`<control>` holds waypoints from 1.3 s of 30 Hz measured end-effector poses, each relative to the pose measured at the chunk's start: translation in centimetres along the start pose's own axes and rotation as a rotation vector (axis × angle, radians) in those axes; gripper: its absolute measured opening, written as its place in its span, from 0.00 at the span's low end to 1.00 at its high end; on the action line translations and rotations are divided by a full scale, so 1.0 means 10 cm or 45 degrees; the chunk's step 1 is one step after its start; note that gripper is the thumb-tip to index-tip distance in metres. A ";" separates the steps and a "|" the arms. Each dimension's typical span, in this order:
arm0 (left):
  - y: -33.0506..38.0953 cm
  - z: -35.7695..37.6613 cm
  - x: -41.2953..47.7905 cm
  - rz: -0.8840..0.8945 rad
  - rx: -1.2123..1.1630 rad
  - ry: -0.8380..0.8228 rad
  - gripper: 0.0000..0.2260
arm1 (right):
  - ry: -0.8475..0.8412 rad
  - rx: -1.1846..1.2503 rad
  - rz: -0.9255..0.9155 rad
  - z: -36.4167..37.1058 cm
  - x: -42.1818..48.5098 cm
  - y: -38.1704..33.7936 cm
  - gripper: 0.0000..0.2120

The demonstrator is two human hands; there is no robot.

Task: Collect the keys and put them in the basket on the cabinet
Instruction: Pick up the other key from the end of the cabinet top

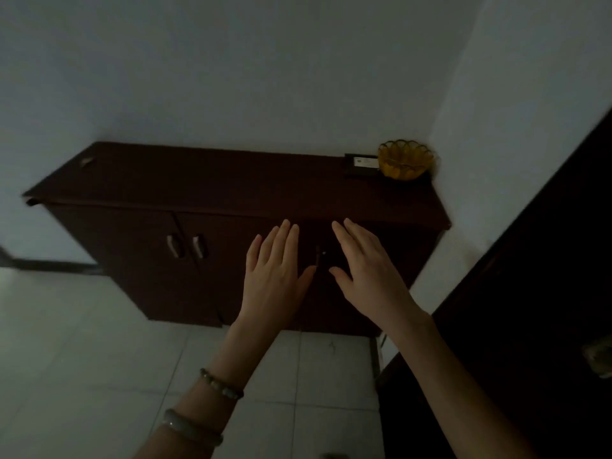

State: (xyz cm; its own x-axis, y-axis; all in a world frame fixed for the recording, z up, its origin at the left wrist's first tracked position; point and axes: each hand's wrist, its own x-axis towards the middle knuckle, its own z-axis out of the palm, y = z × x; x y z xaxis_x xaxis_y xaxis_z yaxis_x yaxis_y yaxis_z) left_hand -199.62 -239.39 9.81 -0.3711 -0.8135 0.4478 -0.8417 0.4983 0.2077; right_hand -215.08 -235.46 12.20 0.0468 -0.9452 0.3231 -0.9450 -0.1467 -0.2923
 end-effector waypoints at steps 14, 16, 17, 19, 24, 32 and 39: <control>-1.72 -1.22 -1.63 -0.479 0.233 0.050 0.31 | -0.216 0.316 -0.485 0.73 -0.04 -2.40 0.33; -1.94 -1.34 -1.85 -0.529 0.287 0.024 0.31 | -0.241 0.334 -0.539 0.84 -0.05 -2.69 0.33; -2.04 -1.39 -1.94 -0.549 0.309 0.013 0.31 | -0.251 0.336 -0.559 0.90 -0.05 -2.82 0.33; -2.24 -1.46 -2.08 -0.586 0.347 -0.007 0.31 | -0.259 0.330 -0.598 1.01 -0.04 -3.04 0.33; -2.68 -1.52 -2.19 -0.679 0.383 0.014 0.31 | -0.321 0.323 -0.670 1.29 0.12 -3.41 0.33; -3.67 -1.50 -1.90 -0.773 0.422 0.060 0.32 | -0.381 0.356 -0.769 1.89 0.90 -4.06 0.34; -4.86 -1.52 -1.33 -0.787 0.444 -0.003 0.32 | -0.414 0.348 -0.792 2.46 1.96 -4.61 0.35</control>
State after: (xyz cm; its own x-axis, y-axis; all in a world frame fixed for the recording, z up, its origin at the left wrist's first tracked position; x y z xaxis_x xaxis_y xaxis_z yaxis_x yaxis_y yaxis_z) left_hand -147.85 -248.19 6.93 0.2143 -0.9172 0.3359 -0.9748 -0.1793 0.1326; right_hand -162.59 -254.40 9.90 0.6788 -0.6968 0.2318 -0.6013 -0.7086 -0.3693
